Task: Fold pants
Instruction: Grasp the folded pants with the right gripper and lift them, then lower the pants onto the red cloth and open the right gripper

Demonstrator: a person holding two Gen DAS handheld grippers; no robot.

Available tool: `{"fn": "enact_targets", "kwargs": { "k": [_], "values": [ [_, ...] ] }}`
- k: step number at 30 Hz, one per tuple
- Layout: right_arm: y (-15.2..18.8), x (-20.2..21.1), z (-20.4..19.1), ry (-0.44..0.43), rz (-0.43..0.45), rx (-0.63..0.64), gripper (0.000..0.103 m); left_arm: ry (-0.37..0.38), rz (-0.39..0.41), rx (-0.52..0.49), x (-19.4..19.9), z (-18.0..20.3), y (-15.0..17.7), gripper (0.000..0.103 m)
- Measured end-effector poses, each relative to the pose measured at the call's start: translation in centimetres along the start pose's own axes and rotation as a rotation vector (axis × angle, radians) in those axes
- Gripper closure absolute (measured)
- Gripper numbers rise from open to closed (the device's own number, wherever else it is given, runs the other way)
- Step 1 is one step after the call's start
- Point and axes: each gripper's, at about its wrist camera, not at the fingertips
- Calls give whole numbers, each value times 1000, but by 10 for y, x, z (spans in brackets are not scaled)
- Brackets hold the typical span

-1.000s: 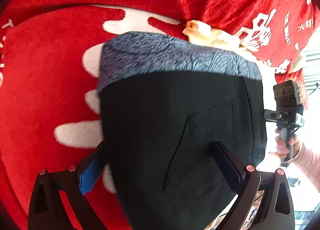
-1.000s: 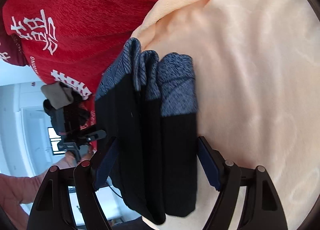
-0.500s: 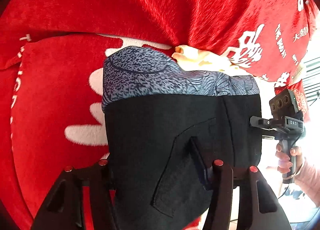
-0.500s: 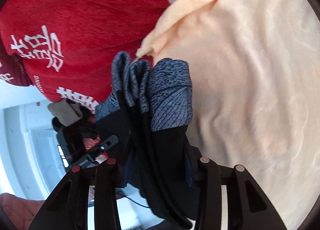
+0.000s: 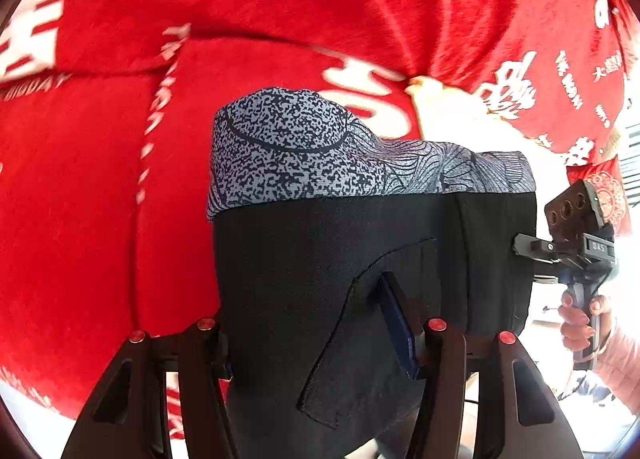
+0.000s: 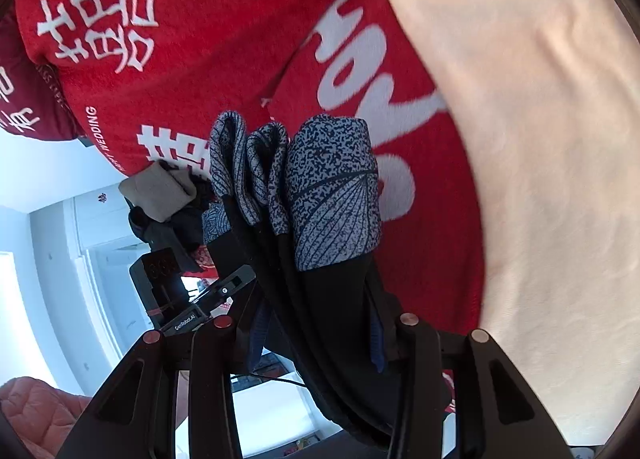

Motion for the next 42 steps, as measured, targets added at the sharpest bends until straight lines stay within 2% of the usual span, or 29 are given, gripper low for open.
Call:
{"fn": "enact_targets", "kwargs": {
  "k": [2, 3, 4, 5, 6, 9, 12, 14, 15, 16, 18, 20, 24, 26, 30, 35, 36, 39, 42],
  "values": [
    [4, -16, 0, 33, -17, -2, 58, -44, 8, -11, -10, -15, 2, 39],
    [6, -24, 2, 74, -36, 2, 58, -85, 18, -14, -17, -23, 2, 34],
    [6, -33, 2, 122, -60, 5, 57, -136, 24, -14, -27, -28, 1, 34],
    [5, -38, 1, 175, -73, 15, 55, -174, 37, -8, -34, -37, -1, 29],
    [3, -41, 0, 238, -80, 28, 50, -173, 55, 9, -34, -42, -3, 16],
    [3, -32, -2, 377, -88, 25, 37, -197, 95, 31, -22, -48, -5, 14],
    [6, -10, -13, 508, -47, 38, 37, -231, 136, 31, -3, -48, -4, 14],
    [8, 3, -26, 556, -9, 70, 48, -200, 158, 27, 15, -44, -2, 14],
    [9, 9, -36, 572, 13, 103, 69, -184, 166, 17, 21, -39, -1, 15],
    [10, 12, -45, 583, 26, 131, 75, -161, 175, -6, 27, -31, 0, 14],
    [9, 9, -65, 581, 53, 188, 75, -122, 183, -53, 29, -16, 2, 14],
    [5, -6, -76, 563, 39, 227, 75, -99, 182, -100, 21, 3, 4, 14],
    [-1, -54, -79, 617, -55, 285, 75, -78, 149, -57, -15, 12, 1, 14],
    [-1, -73, -72, 656, -72, 286, 76, -100, 132, -38, -36, 6, 1, 14],
    [-3, -78, -67, 649, -43, 308, 78, -174, 150, -119, -49, 12, 6, 14],
    [-3, -76, -73, 649, -54, 296, 78, -219, 131, -114, -42, 14, 8, 14],
    [-1, -74, -73, 653, -55, 283, 75, -231, 125, -109, -41, 14, 9, 14],
    [5, -62, -70, 703, -75, 226, 73, -259, 102, -93, -34, 11, 15, 14],
    [23, -47, -68, 711, -93, 159, 70, -296, 86, -88, -25, 12, 24, 14]
  ]
}}
Point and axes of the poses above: each gripper's, at about its wrist camera, not at the fingertips, and x roughly against the way its jaws point, z to its right, y to its underside, and after that the axes turned 14 degrees about x, right-handed
